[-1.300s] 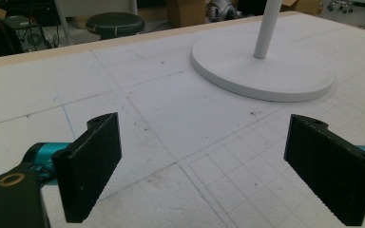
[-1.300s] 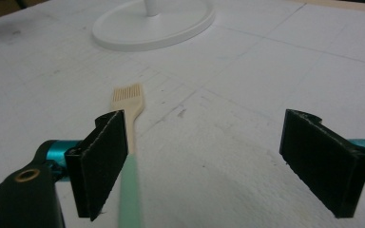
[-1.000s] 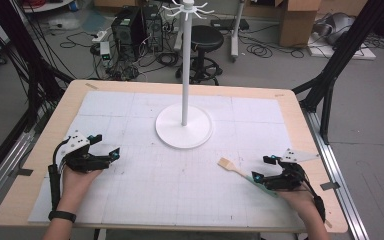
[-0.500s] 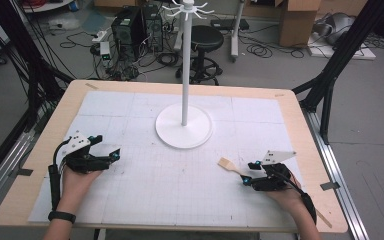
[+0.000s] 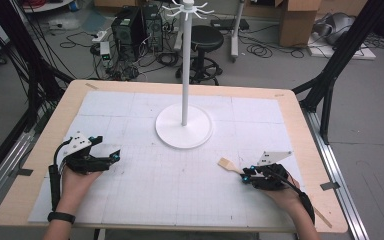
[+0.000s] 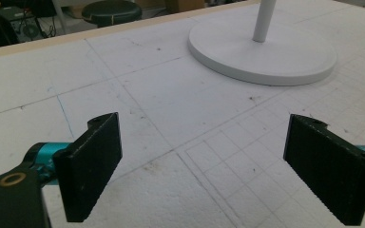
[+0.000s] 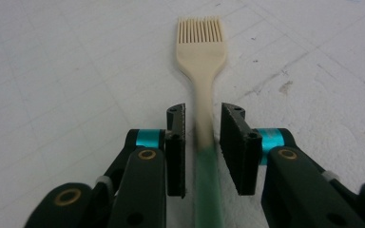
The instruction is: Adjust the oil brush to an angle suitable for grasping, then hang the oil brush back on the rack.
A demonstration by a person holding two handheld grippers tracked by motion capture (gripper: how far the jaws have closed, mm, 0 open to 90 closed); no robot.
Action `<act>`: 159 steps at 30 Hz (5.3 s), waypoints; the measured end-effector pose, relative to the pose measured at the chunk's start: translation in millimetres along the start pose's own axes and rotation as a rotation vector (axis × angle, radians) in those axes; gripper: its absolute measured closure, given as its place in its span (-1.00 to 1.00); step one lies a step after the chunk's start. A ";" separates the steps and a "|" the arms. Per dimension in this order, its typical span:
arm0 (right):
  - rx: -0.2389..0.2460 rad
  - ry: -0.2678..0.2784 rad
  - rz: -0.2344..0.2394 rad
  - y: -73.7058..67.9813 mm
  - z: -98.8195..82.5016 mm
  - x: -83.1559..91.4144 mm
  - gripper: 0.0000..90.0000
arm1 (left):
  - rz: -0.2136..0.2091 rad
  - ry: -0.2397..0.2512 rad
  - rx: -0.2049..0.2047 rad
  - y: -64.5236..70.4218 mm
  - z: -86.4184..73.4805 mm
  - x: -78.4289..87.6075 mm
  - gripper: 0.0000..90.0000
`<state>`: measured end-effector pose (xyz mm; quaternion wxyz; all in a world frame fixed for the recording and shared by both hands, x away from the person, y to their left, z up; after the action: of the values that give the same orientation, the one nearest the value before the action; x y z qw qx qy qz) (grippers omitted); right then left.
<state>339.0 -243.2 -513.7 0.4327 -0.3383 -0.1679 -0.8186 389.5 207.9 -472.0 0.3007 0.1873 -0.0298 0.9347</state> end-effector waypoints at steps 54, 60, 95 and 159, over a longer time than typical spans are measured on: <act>0.450 0.009 0.399 -143.1 171.8 -136.7 0.84 | -0.012 0.105 -0.006 -2.4 30.3 19.8 -0.69; 0.461 0.024 0.437 -160.4 179.9 -155.6 0.84 | -0.016 0.107 -0.006 -1.7 30.5 21.1 -0.69; 0.267 0.230 0.233 -94.2 176.1 -70.5 -0.46 | -0.016 0.103 -0.014 -3.9 25.3 21.9 -0.69; -0.217 0.452 -0.269 54.2 11.6 59.8 -0.64 | -0.201 0.054 -0.057 28.3 37.5 10.5 -0.79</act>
<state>364.6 -303.0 -464.6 0.3080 -0.1663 -0.0220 -0.9365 377.9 184.2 -431.7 0.3986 0.1554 -0.0292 0.9034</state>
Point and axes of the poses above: each handheld gripper's, and its own axes: x roughly backward along the jaws, z roughly out of its top, y roughly to its right, the point moved 10 cm from there along -x, roughly forward along the jaws, and after that the axes turned 2 degrees about x, right-handed, at the moved point
